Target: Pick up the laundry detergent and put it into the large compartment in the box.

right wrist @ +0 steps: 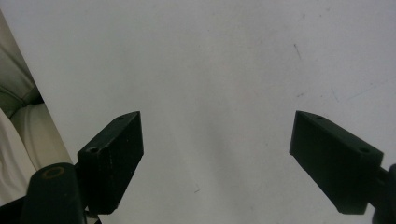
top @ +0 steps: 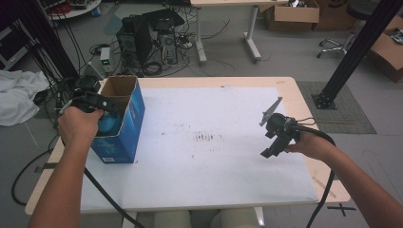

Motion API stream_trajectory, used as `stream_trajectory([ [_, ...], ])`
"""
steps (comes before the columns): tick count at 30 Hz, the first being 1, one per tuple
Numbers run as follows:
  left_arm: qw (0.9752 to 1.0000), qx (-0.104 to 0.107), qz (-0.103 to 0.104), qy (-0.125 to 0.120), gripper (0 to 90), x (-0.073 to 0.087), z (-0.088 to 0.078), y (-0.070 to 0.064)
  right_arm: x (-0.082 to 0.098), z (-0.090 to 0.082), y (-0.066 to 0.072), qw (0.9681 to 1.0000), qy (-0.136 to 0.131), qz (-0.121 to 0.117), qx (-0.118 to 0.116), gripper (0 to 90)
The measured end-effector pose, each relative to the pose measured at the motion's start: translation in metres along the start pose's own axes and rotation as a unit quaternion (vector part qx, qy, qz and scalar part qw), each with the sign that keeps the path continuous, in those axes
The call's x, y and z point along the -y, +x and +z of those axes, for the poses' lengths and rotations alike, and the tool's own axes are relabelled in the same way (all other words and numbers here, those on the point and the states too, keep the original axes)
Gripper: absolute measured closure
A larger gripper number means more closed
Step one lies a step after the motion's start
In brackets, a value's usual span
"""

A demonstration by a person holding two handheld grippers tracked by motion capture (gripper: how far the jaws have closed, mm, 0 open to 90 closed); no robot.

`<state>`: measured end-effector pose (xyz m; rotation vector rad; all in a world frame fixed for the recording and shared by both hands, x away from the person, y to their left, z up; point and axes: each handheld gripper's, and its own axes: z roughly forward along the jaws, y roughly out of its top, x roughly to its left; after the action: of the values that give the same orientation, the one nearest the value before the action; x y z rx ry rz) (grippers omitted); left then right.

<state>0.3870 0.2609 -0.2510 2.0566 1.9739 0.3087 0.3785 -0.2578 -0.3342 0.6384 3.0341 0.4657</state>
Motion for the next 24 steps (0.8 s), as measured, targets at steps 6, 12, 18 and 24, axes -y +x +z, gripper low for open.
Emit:
stream_trajectory([
  [6, 0.9999, 0.0, 0.008, -0.013, 28.7, 0.001, -0.011, -0.003, 0.0, -0.002, 0.002, 1.0, 0.0, -0.001, 0.002, 17.4],
  [12, 0.9994, 0.008, 0.016, -0.03, 28.7, -0.002, -0.027, -0.006, -0.001, -0.005, 0.004, 1.0, -0.001, -0.002, 0.005, 17.4],
  [18, 0.9983, 0.023, 0.036, -0.041, 28.4, -0.004, -0.044, -0.015, 0.0, -0.006, 0.005, 1.0, -0.001, -0.002, 0.005, 17.4],
  [24, 0.9965, 0.037, 0.063, -0.041, 27.2, -0.007, -0.056, -0.028, -0.001, -0.006, 0.006, 1.0, 0.001, -0.004, 0.005, 17.4],
])
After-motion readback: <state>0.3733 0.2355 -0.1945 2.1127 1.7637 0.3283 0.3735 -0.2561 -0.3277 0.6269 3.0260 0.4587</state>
